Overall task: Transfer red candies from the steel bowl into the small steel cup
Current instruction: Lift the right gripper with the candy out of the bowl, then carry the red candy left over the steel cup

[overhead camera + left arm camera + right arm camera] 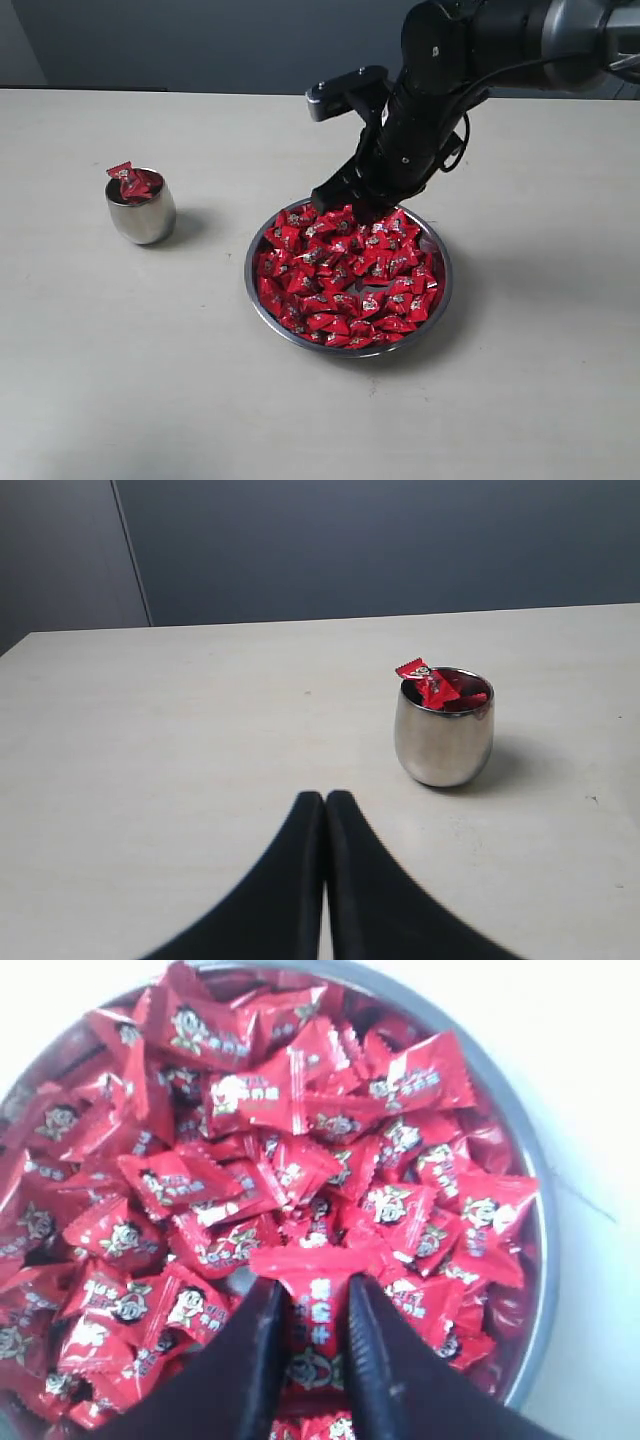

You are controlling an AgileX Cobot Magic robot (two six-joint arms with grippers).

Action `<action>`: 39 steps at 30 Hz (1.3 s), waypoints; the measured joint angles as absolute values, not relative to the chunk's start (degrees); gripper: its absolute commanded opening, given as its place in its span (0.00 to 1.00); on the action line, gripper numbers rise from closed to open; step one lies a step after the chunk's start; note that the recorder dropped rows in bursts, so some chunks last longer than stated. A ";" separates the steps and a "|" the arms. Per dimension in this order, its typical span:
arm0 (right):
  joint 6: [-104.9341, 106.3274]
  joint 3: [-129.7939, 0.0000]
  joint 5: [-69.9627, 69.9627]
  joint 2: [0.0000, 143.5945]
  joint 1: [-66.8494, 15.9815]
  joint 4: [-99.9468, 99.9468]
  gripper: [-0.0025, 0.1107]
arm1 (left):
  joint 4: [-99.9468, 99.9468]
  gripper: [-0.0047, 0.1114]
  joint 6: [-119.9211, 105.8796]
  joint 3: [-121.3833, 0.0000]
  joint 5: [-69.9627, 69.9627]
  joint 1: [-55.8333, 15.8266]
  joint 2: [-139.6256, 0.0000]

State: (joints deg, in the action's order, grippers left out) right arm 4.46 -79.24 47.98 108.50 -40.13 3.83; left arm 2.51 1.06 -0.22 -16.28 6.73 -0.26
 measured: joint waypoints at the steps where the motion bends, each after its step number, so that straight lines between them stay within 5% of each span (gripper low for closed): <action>1: 3.95 -79.24 47.53 108.01 -40.13 3.28 0.01 | 2.51 0.04 1.06 -0.22 -16.28 6.73 -0.26; 16: 5.96 -80.15 35.13 106.74 -40.13 9.22 0.01 | 2.51 0.04 1.06 -0.22 -16.28 6.73 -0.26; 39: 15.60 -111.92 46.74 125.68 -40.23 22.78 0.01 | 2.51 0.04 1.06 -0.22 -16.28 6.73 -0.26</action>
State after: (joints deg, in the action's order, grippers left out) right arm 15.60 -111.92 46.74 125.68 -40.23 22.78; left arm 2.51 1.06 -0.22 -16.28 6.73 -0.26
